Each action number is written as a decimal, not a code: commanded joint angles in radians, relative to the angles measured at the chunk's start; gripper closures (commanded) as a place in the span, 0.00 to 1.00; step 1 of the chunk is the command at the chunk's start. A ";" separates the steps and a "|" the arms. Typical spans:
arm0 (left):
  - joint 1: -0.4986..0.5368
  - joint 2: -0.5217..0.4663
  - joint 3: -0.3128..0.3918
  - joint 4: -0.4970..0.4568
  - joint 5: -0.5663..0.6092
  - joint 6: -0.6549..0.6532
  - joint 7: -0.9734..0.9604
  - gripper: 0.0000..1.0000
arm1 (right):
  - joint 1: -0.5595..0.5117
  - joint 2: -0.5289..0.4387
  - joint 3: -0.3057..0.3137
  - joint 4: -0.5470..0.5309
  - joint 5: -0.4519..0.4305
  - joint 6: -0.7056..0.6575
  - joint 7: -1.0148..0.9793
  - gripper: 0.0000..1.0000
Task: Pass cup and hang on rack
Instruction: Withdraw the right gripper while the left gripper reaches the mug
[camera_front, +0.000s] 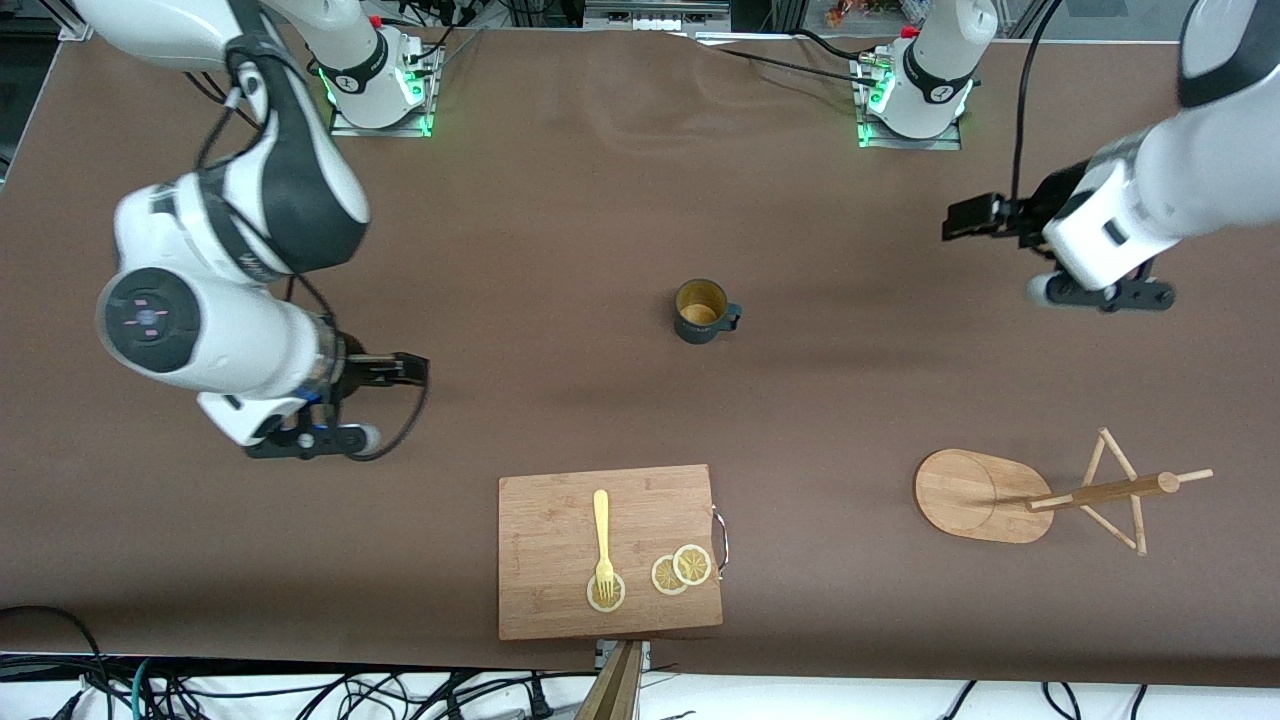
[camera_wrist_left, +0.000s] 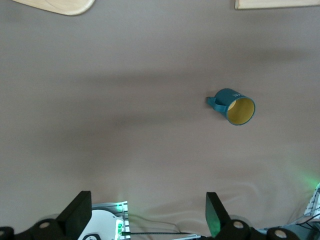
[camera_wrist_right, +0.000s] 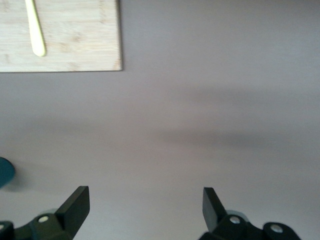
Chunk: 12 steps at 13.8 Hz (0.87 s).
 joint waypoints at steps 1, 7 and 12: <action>-0.008 0.091 0.004 0.073 -0.028 -0.014 0.040 0.00 | -0.067 -0.049 0.010 -0.012 -0.033 -0.074 -0.101 0.00; 0.017 0.113 0.003 -0.060 -0.140 0.113 0.549 0.00 | -0.229 -0.217 0.012 -0.119 -0.033 -0.094 -0.171 0.00; 0.020 0.084 -0.002 -0.379 -0.290 0.436 1.160 0.00 | -0.288 -0.354 -0.068 -0.228 -0.033 -0.102 -0.336 0.00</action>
